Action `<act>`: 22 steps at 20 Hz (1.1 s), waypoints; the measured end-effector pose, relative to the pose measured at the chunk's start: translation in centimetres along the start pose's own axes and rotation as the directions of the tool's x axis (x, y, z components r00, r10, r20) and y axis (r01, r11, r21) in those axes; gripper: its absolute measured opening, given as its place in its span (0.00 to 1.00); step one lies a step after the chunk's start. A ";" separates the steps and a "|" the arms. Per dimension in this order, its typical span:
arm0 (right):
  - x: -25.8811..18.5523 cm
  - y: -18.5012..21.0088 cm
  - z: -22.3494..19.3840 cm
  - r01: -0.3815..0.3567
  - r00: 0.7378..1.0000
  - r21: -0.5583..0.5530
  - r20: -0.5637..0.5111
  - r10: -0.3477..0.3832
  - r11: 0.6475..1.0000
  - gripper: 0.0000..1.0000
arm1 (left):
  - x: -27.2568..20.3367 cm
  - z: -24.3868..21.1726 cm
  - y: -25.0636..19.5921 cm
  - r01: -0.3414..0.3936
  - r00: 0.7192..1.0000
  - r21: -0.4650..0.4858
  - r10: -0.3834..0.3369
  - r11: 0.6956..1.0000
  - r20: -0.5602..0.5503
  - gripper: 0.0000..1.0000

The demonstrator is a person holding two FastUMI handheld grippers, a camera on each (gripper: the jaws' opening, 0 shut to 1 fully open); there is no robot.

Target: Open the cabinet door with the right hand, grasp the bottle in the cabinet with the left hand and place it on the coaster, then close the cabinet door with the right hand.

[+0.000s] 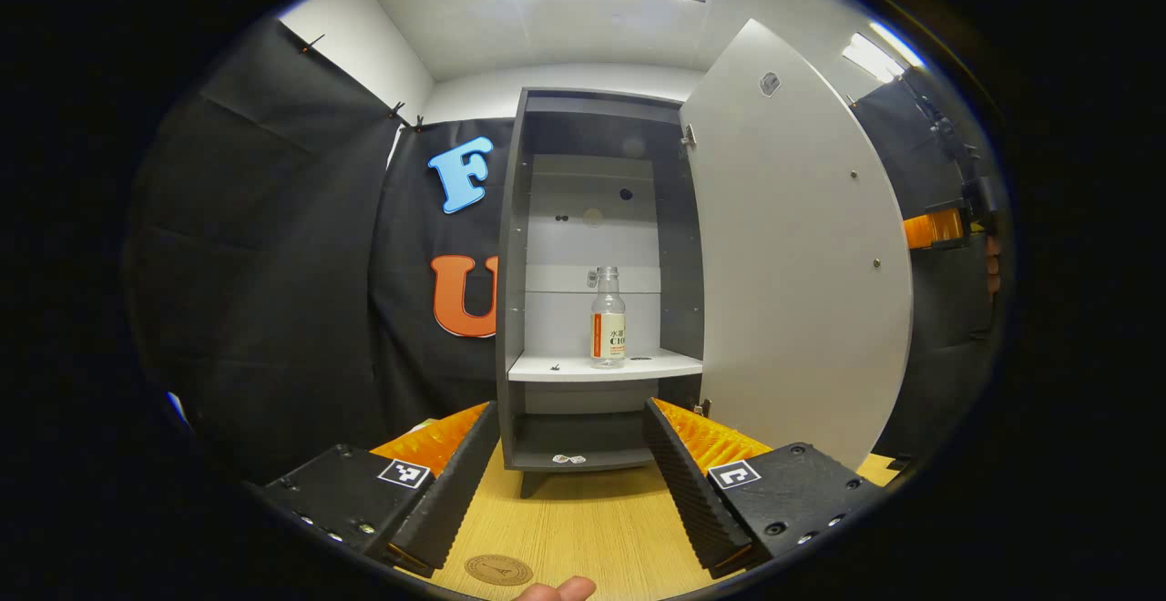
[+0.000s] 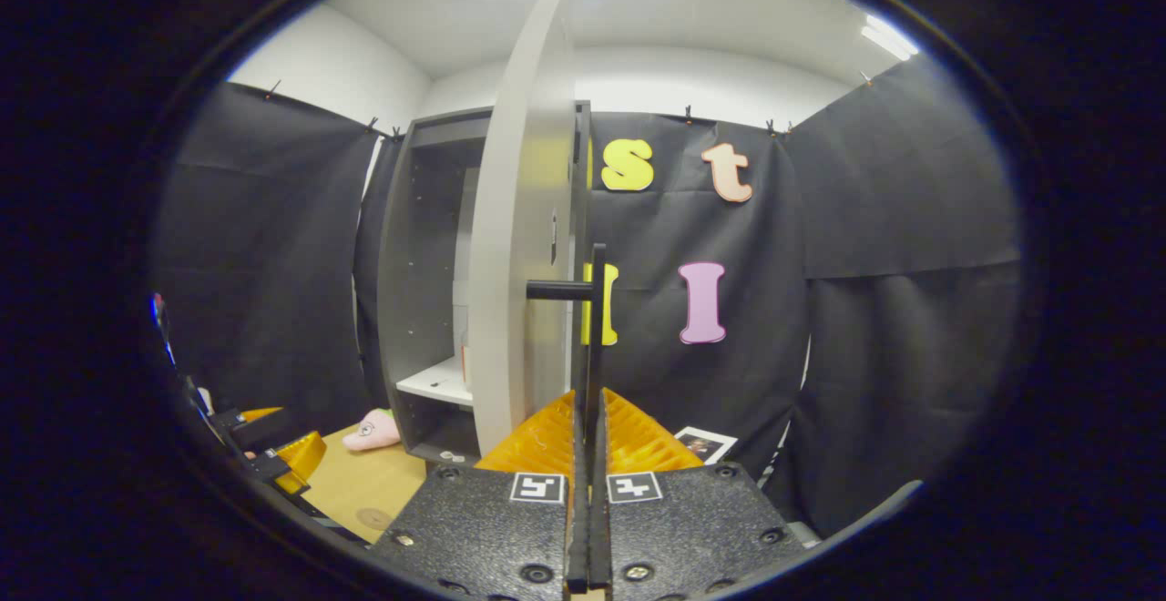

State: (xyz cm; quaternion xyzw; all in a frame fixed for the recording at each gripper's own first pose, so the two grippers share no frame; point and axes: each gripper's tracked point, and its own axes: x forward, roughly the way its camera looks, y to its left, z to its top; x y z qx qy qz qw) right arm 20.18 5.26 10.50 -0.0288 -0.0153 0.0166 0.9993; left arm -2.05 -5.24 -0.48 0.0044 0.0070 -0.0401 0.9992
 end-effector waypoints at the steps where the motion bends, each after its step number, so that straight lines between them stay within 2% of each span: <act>1: -0.1 0.0 0.0 0.000 1.000 0.003 0.000 0.000 1.000 0.04 | 0.0 -0.1 -0.2 0.001 1.000 -0.005 -0.001 1.000 -0.004 0.95; 3: -0.7 -0.2 -0.4 -0.001 1.000 0.002 -0.003 0.001 1.000 0.04 | 0.0 -0.1 -0.1 -0.004 1.000 -0.011 0.004 1.000 -0.008 0.95; 7: -2.7 -0.7 -2.8 -0.061 0.998 0.015 -0.007 0.061 0.998 0.04 | -0.1 -0.1 0.0 -0.023 1.000 -0.006 0.023 1.000 -0.012 0.95; 10: -3.2 -2.8 -4.9 -0.006 1.000 0.030 -0.027 0.007 1.000 0.04 | 0.0 0.1 0.3 -0.031 0.999 0.004 0.031 1.000 -0.011 0.95; 15: -3.6 -4.7 -4.9 0.054 0.999 0.051 -0.005 -0.053 0.997 0.06 | 0.5 0.3 0.0 -0.029 0.999 0.023 0.029 0.999 -0.017 0.95; 16: -3.2 -5.2 -5.4 0.072 0.997 0.043 -0.005 -0.071 0.996 0.20 | 0.6 0.4 -0.1 -0.027 0.999 0.019 0.027 0.999 -0.020 0.95; 17: -3.2 -5.6 -5.5 0.079 0.997 0.042 -0.002 -0.079 0.996 0.46 | 0.7 0.2 -0.4 -0.018 0.999 0.007 0.018 1.000 -0.027 0.95; 19: -2.9 -5.4 -5.9 0.072 0.997 0.055 -0.003 -0.072 0.996 0.65 | 1.1 0.2 -1.1 0.004 0.999 -0.010 -0.004 1.000 -0.037 0.95; 20: -2.8 -5.2 -6.1 0.062 0.998 0.063 -0.006 -0.062 0.996 0.70 | 1.3 0.4 -1.2 0.005 0.999 -0.005 -0.006 1.000 -0.037 0.95; 21: -2.8 -5.0 -6.4 0.051 0.999 0.061 -0.011 -0.050 0.997 0.90 | 1.6 0.6 -1.4 0.008 0.999 0.004 -0.008 1.000 -0.037 0.95; 22: -2.5 -5.1 -6.8 0.051 0.999 0.055 -0.020 -0.050 0.997 0.95 | 2.0 0.8 -1.6 0.018 0.999 0.004 -0.017 1.000 -0.038 0.95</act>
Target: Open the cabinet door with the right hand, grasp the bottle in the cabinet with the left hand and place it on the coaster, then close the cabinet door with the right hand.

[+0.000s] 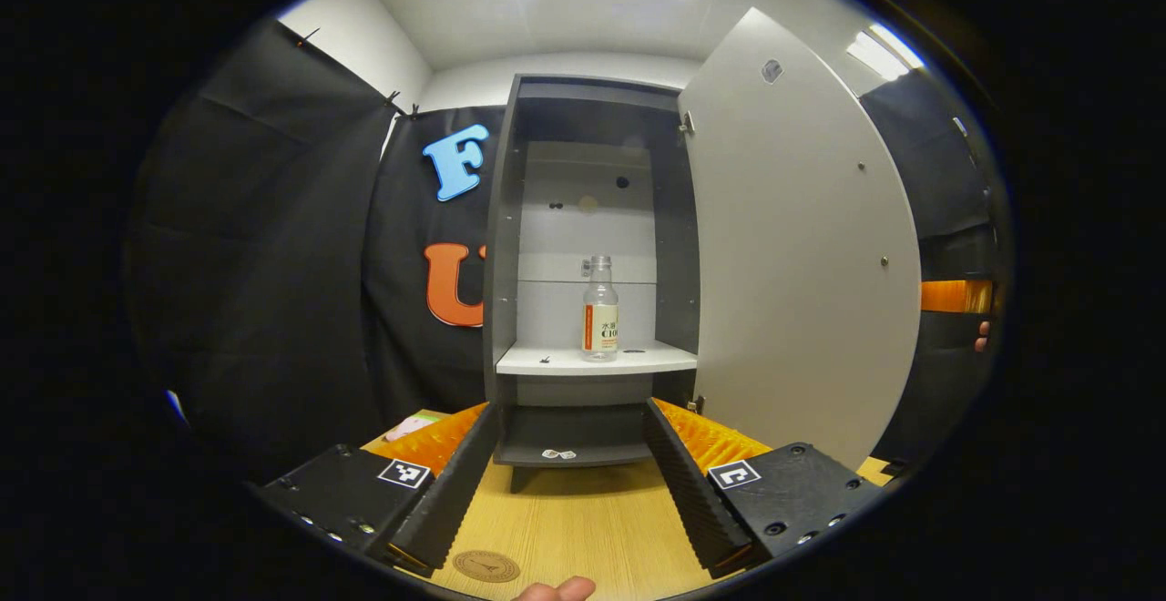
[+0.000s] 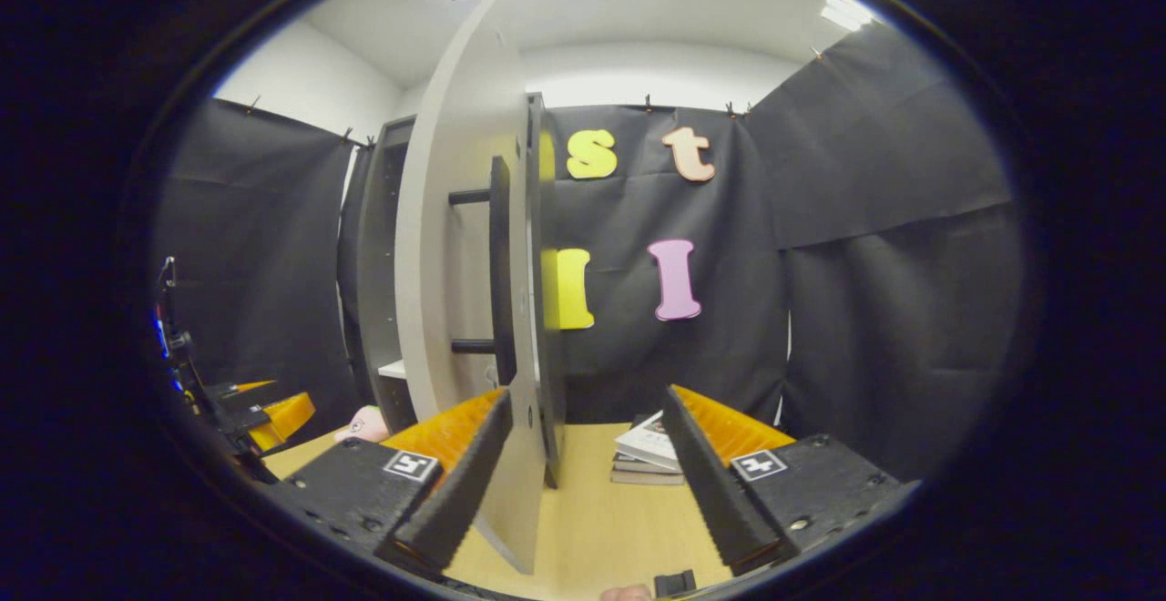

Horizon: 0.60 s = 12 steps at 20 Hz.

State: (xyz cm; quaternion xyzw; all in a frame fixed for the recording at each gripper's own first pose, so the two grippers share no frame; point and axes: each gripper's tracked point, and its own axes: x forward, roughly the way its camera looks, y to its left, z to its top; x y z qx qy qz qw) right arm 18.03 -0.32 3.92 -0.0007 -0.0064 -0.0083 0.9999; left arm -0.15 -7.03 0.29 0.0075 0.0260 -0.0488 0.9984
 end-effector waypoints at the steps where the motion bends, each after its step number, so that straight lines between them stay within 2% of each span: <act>1: 0.3 -0.2 -0.4 0.002 1.000 -0.007 -0.008 -0.002 1.000 1.00 | 0.7 0.4 -0.5 0.016 1.000 -0.005 -0.016 1.000 0.005 0.95; 6: 0.9 0.7 -1.3 -0.034 0.999 0.041 -0.026 0.035 0.999 1.00 | 5.9 4.2 -1.7 0.071 0.996 0.011 -0.072 0.997 0.052 0.95; 12: 1.5 1.0 -1.6 -0.038 0.999 0.051 -0.020 0.039 0.998 0.98 | 13.5 8.5 -3.9 0.145 0.987 0.012 -0.146 0.989 0.070 0.95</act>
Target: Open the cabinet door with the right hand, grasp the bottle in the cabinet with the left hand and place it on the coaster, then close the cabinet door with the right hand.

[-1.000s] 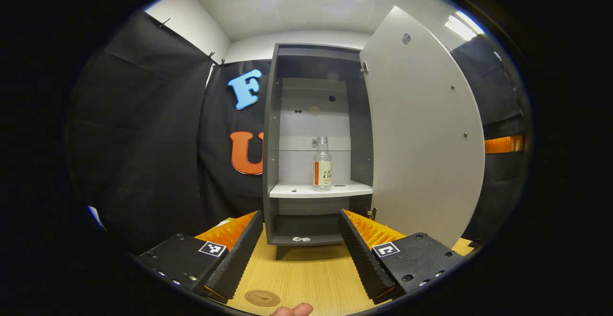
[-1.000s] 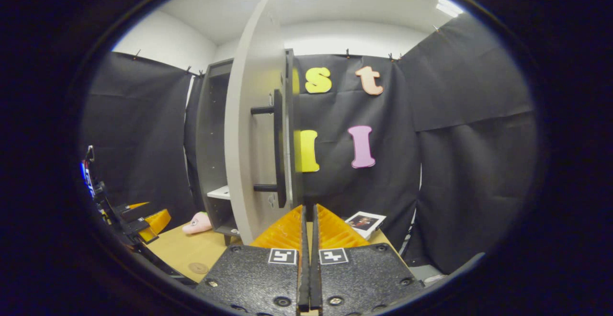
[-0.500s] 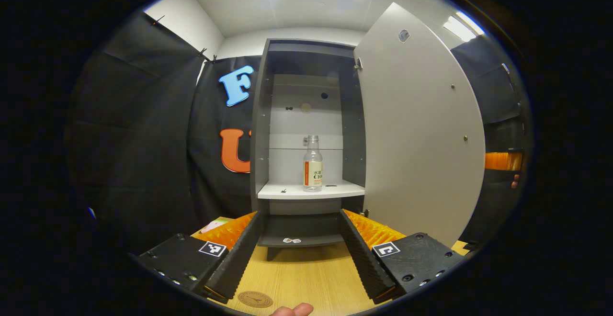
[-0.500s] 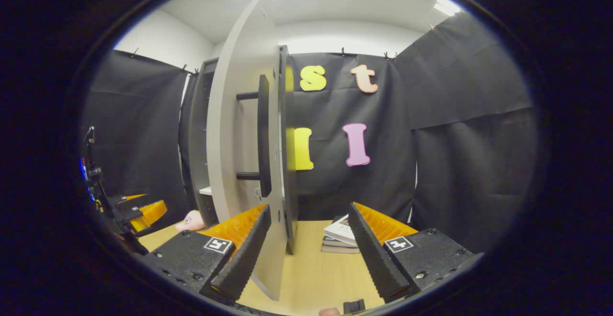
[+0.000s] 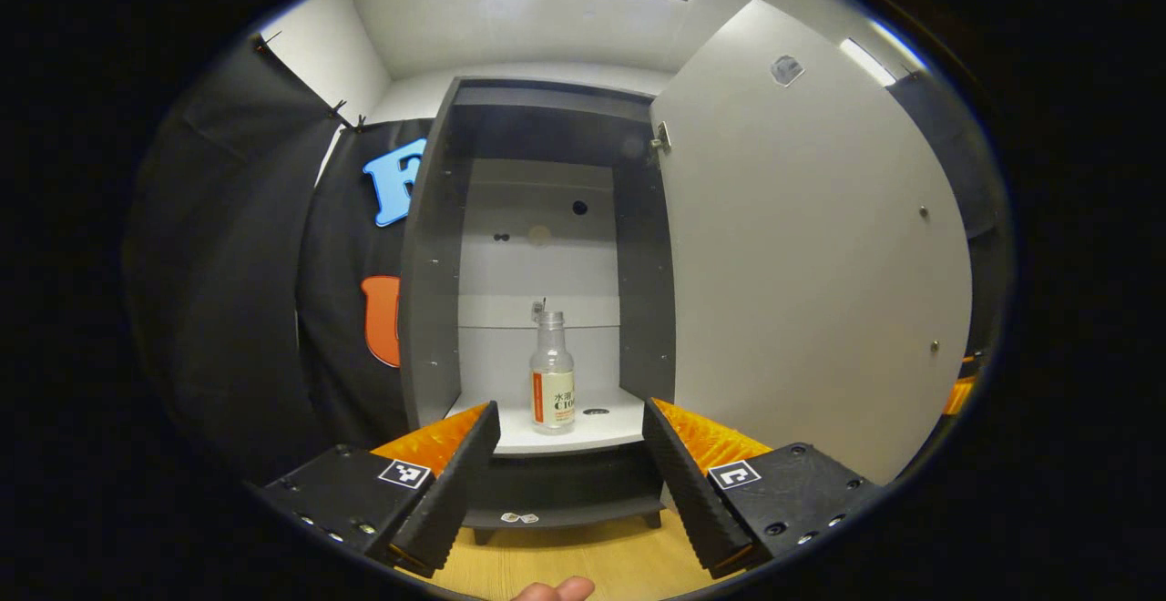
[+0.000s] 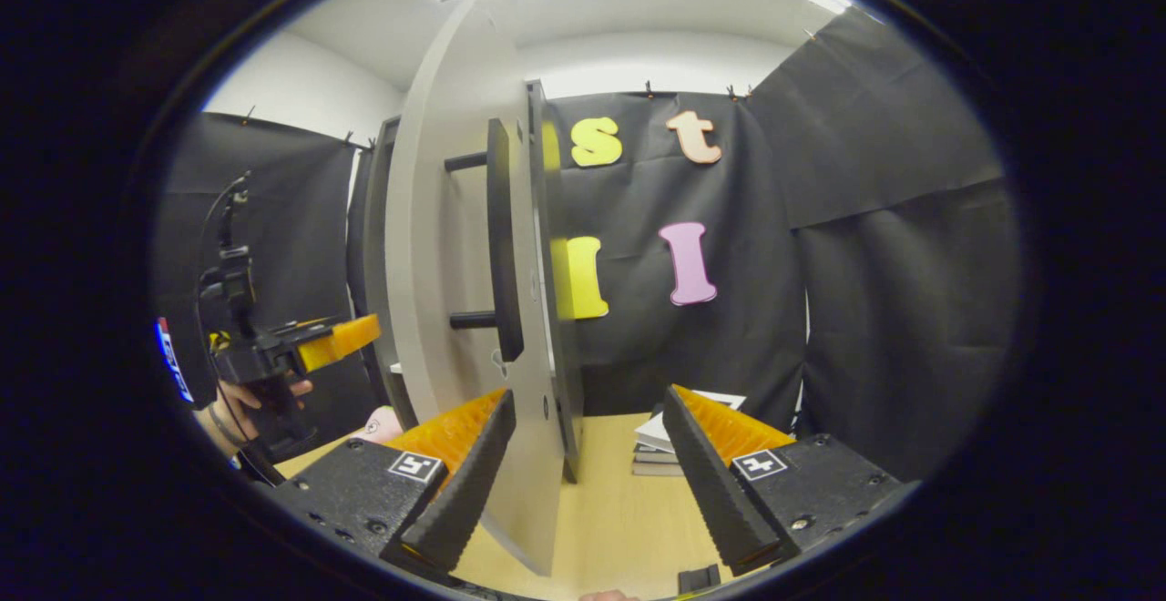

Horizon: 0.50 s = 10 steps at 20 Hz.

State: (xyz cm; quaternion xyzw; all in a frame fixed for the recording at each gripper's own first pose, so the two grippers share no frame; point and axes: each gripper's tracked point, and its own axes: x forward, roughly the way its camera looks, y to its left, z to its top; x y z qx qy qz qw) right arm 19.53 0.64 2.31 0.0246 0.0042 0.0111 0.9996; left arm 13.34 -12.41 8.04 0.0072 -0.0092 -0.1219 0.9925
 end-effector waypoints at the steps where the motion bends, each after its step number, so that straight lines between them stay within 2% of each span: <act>1: 0.1 0.0 -0.1 0.000 1.000 -0.003 0.000 0.000 1.000 0.98 | 1.6 0.3 0.1 0.003 1.000 0.006 -0.003 1.000 0.006 0.95; 6: -0.1 -0.5 -0.3 0.026 1.000 -0.002 0.005 -0.026 1.000 1.00 | 9.6 1.2 1.9 -0.009 1.000 -0.005 0.009 1.000 0.010 0.95; 7: -0.2 -0.9 -0.4 0.041 0.999 -0.004 0.005 -0.041 0.999 0.98 | 11.1 0.8 2.5 -0.015 1.000 -0.003 0.015 1.000 -0.008 0.95; 10: -0.4 -1.6 -0.4 0.085 0.996 -0.010 0.006 -0.085 0.996 1.00 | 15.5 0.2 3.7 -0.031 0.999 -0.012 0.030 0.999 -0.036 0.95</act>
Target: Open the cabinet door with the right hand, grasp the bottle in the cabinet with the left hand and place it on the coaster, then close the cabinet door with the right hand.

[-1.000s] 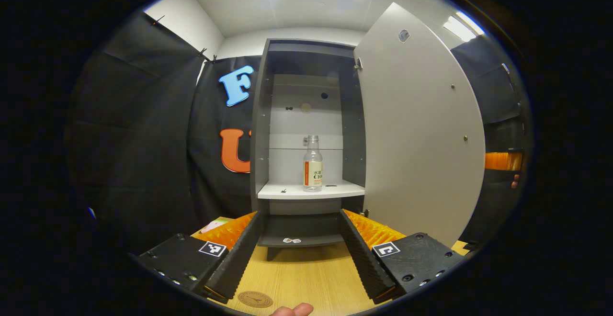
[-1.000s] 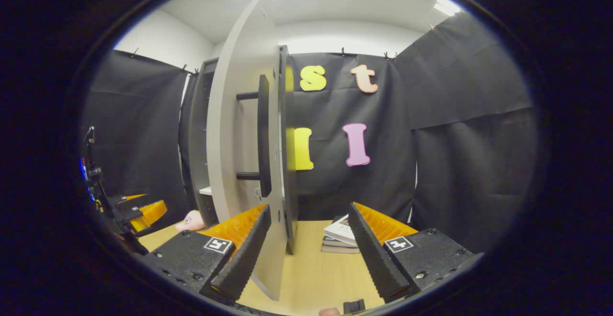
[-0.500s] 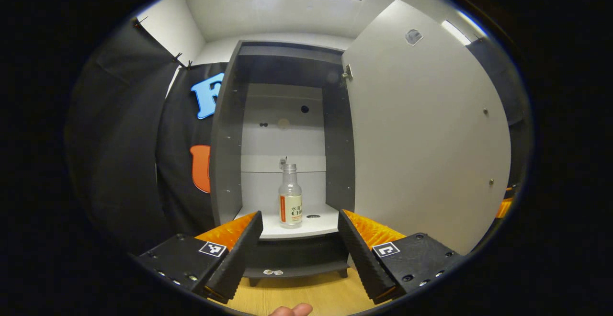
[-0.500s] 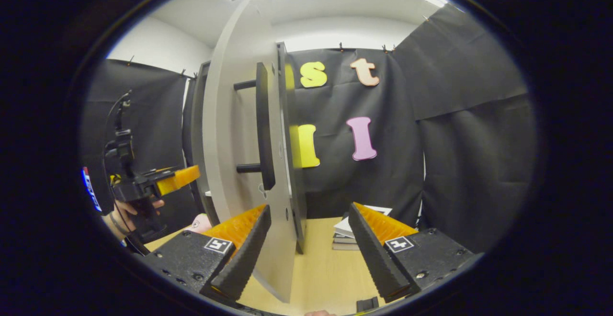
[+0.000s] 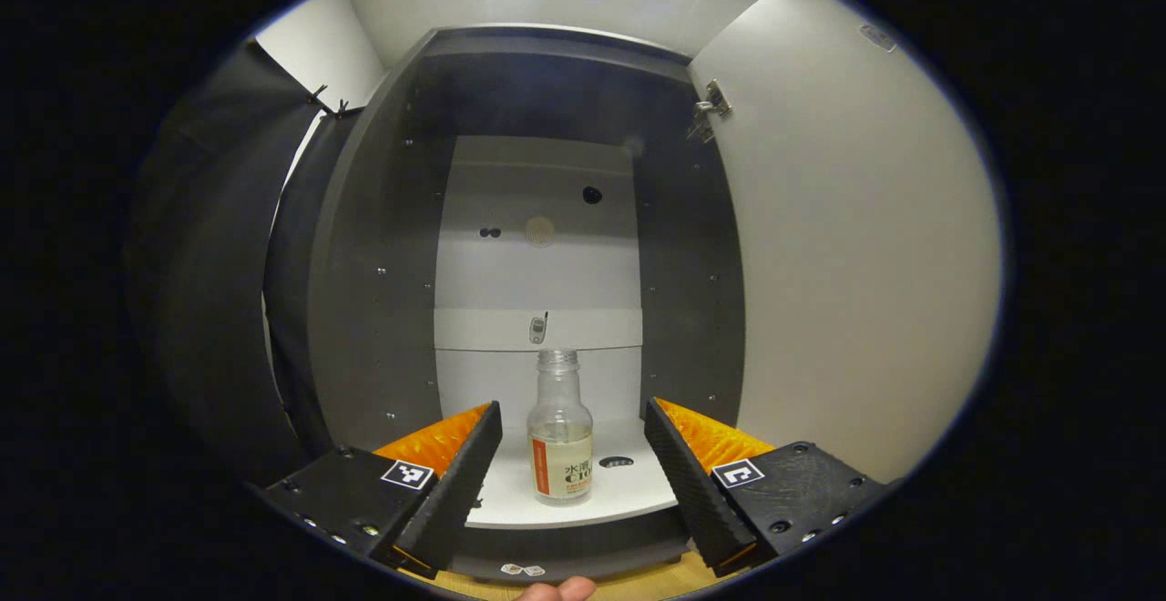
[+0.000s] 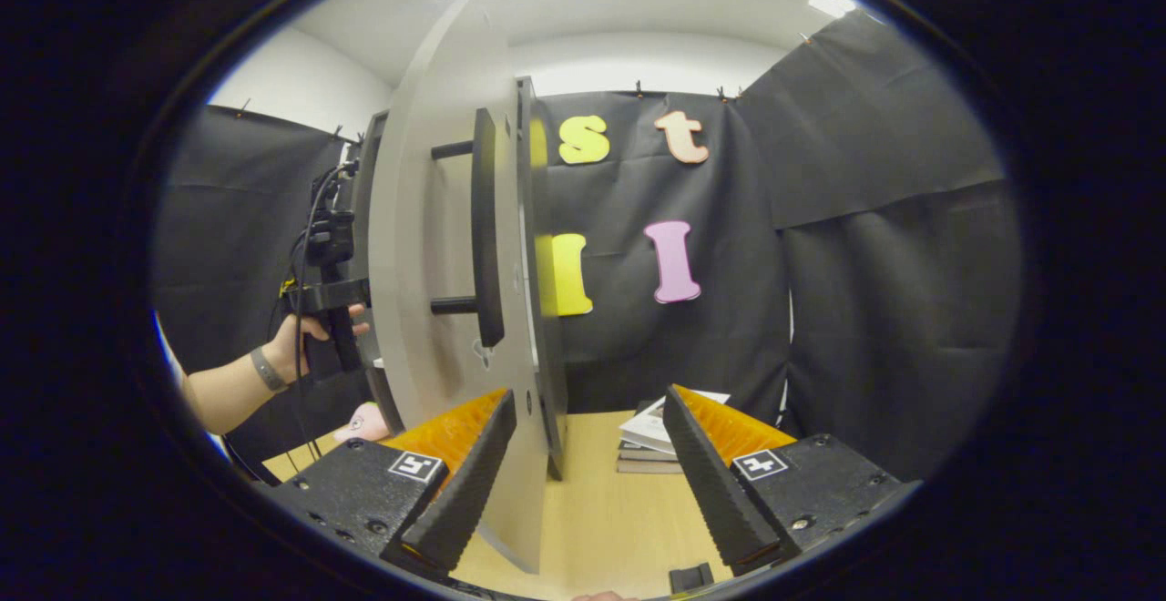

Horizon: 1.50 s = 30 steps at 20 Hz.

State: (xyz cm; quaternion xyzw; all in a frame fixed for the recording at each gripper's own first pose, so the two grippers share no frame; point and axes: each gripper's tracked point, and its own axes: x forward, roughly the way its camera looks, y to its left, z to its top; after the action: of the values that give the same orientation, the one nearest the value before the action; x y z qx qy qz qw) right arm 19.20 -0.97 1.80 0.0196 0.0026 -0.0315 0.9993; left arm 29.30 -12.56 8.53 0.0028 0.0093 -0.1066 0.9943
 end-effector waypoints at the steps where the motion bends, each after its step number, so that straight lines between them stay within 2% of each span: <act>1: 0.1 -0.3 0.0 0.010 1.000 -0.002 0.000 -0.010 1.000 0.98 | 1.2 0.0 0.3 -0.002 1.000 0.000 0.002 1.000 -0.003 0.95; 7: -0.1 -1.7 -0.2 0.055 0.998 0.019 -0.010 -0.055 0.998 1.00 | 6.7 -1.6 1.5 -0.028 0.999 0.017 0.029 0.999 -0.039 0.95; 8: -0.2 -1.9 -0.1 0.062 0.998 0.022 -0.009 -0.062 0.998 1.00 | 7.3 -2.2 1.8 -0.034 0.998 0.021 0.035 0.999 -0.051 1.00; 9: -0.2 -2.2 -0.1 0.068 0.998 0.021 -0.008 -0.068 0.997 1.00 | 7.7 -2.6 2.1 -0.042 0.997 0.025 0.044 0.999 -0.058 0.95; 15: -0.3 -3.0 -0.3 0.098 0.995 0.020 -0.017 -0.098 0.995 0.98 | 9.0 -2.3 2.5 -0.052 0.998 0.018 0.052 0.998 -0.035 0.95; 16: -0.4 -3.1 -0.4 0.103 0.995 0.022 -0.019 -0.102 0.994 1.00 | 9.1 -2.3 2.6 -0.053 0.998 0.022 0.054 0.998 -0.035 1.00; 17: -0.5 -3.3 -0.4 0.105 0.994 0.025 -0.019 -0.105 0.994 0.98 | 9.4 -2.2 2.7 -0.053 0.998 0.027 0.054 0.998 -0.034 0.95; 18: -0.5 -3.3 -0.3 0.105 0.994 0.027 -0.018 -0.105 0.994 0.98 | 9.5 -2.3 2.7 -0.052 0.998 0.028 0.053 0.998 -0.037 0.95; 19: -0.6 -3.4 -0.3 0.106 0.994 0.029 -0.014 -0.106 0.994 0.98 | 9.7 -2.3 2.4 -0.041 0.998 0.024 0.042 0.999 -0.038 0.80; 20: -0.6 -3.5 -0.2 0.108 0.994 0.032 -0.011 -0.108 0.994 0.98 | 9.8 -2.4 2.2 -0.033 0.999 0.022 0.034 0.999 -0.040 0.87; 21: -0.6 -3.6 -0.1 0.111 0.994 0.033 -0.007 -0.111 0.993 0.98 | 9.9 -2.5 2.1 -0.029 0.999 0.023 0.030 0.999 -0.043 0.72; 22: -0.7 -3.6 0.0 0.112 0.994 0.035 -0.004 -0.111 0.993 0.98 | 10.0 -2.5 2.2 -0.031 0.999 0.024 0.032 0.999 -0.041 0.68; 23: -0.7 -3.6 0.1 0.112 0.994 0.036 -0.002 -0.112 0.993 0.98 | 10.0 -2.5 1.9 -0.021 0.999 0.020 0.021 1.000 -0.038 0.73; 24: -0.8 -3.7 0.1 0.112 0.994 0.036 -0.001 -0.112 0.993 0.98 | 10.1 -2.4 1.8 -0.019 0.999 0.019 0.019 1.000 -0.034 0.72; 25: -0.8 -3.7 0.1 0.113 0.994 0.036 0.000 -0.113 0.993 1.00 | 10.3 -2.3 1.6 -0.011 1.000 0.015 0.012 1.000 -0.029 0.76; 26: -0.8 -3.8 0.1 0.113 0.994 0.035 -0.001 -0.113 0.993 0.98 | 11.5 -2.8 1.9 -0.024 0.999 0.019 0.025 1.000 -0.031 0.61; 27: -0.8 -3.8 0.0 0.113 0.994 0.035 -0.004 -0.113 0.993 1.00 | 10.2 -2.4 1.8 -0.020 0.999 0.019 0.021 1.000 -0.033 0.46; 28: -0.8 -3.8 -0.1 0.112 0.994 0.036 -0.004 -0.112 0.993 1.00 | 10.0 -2.3 1.8 -0.025 0.999 0.016 0.025 1.000 -0.031 0.46; 29: -0.8 -3.7 -0.1 0.110 0.994 0.038 -0.006 -0.110 0.993 0.98 | 9.7 -2.1 1.8 -0.027 0.999 0.008 0.027 1.000 -0.028 0.42; 30: -0.8 -3.7 -0.1 0.106 0.994 0.040 -0.006 -0.105 0.994 0.98 | 9.2 -1.9 1.8 -0.028 0.999 0.002 0.028 1.000 -0.026 0.53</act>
State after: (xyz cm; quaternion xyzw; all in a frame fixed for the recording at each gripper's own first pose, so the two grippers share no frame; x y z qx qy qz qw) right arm 18.16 -4.60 1.55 0.0396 0.0049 -0.0842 0.9956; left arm 38.62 -12.71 6.48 0.0051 0.0219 -0.0927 0.9954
